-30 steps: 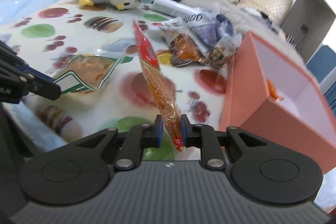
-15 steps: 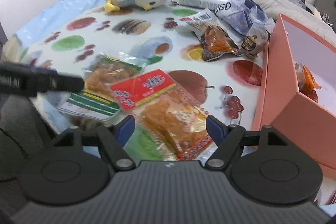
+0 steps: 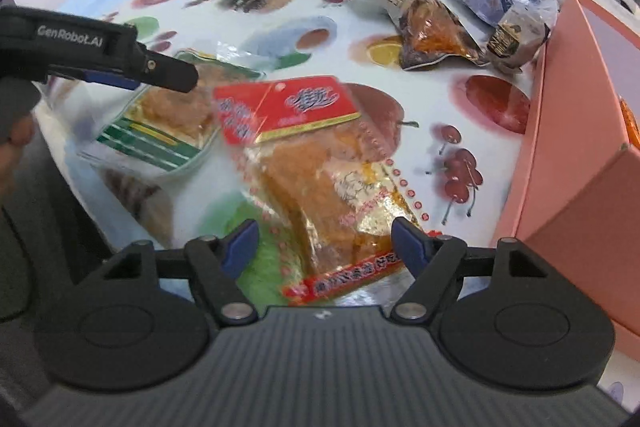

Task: Organize snacks
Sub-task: 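Lift the green-striped bag with the left tool while right lifts the red-labelled pack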

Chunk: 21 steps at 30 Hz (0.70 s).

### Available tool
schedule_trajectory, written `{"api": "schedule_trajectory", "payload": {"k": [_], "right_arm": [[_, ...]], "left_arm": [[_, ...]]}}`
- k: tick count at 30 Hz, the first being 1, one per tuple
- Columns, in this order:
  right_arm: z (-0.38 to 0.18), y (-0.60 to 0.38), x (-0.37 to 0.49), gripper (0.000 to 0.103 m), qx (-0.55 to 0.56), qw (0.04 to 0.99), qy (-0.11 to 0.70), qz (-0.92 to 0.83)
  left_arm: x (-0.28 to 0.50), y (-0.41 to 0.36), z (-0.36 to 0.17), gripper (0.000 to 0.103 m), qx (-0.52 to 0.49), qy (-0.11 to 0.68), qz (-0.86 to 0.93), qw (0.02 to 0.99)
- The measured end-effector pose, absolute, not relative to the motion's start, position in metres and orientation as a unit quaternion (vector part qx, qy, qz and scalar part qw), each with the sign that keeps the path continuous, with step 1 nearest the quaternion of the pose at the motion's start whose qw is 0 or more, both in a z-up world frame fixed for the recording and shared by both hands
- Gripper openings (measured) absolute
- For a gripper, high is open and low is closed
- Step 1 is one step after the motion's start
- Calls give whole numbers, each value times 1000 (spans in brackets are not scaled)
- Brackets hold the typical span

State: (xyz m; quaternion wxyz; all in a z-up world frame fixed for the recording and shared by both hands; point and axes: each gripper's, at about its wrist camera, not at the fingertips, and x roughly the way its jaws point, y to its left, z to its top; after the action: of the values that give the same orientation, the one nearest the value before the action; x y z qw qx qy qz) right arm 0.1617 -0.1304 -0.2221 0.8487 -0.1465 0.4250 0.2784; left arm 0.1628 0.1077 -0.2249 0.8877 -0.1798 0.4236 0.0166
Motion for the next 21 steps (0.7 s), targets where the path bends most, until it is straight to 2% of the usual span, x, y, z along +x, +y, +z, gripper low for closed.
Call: {"api": "schedule_trajectory", "payload": {"k": [3,4,5,6,9,14,21], "right_arm": [[-223,-133,164,67,-131,853,428,269],[-223,-132,163,62,-133,854,427,266],[-222,-130,162,51,-135,854,425,267],[-221,-127,160,44,-142,856,422,264],[-221,-123,157,35,-152,860,415,254],[-218,-131,160,29,-123,869,417,237],[-219,-140,159,28,-106,875,419,221]], "left_arm": [[163,106,-226,90,-177,425,16,888],[164,106,-226,90,-175,426,17,888],[164,105,-227,90,-173,427,17,888],[164,105,-227,90,-172,428,17,887],[165,103,-229,90,-165,432,20,886],[168,97,-231,90,-143,436,21,888],[174,75,-241,89,-62,446,36,892]]}}
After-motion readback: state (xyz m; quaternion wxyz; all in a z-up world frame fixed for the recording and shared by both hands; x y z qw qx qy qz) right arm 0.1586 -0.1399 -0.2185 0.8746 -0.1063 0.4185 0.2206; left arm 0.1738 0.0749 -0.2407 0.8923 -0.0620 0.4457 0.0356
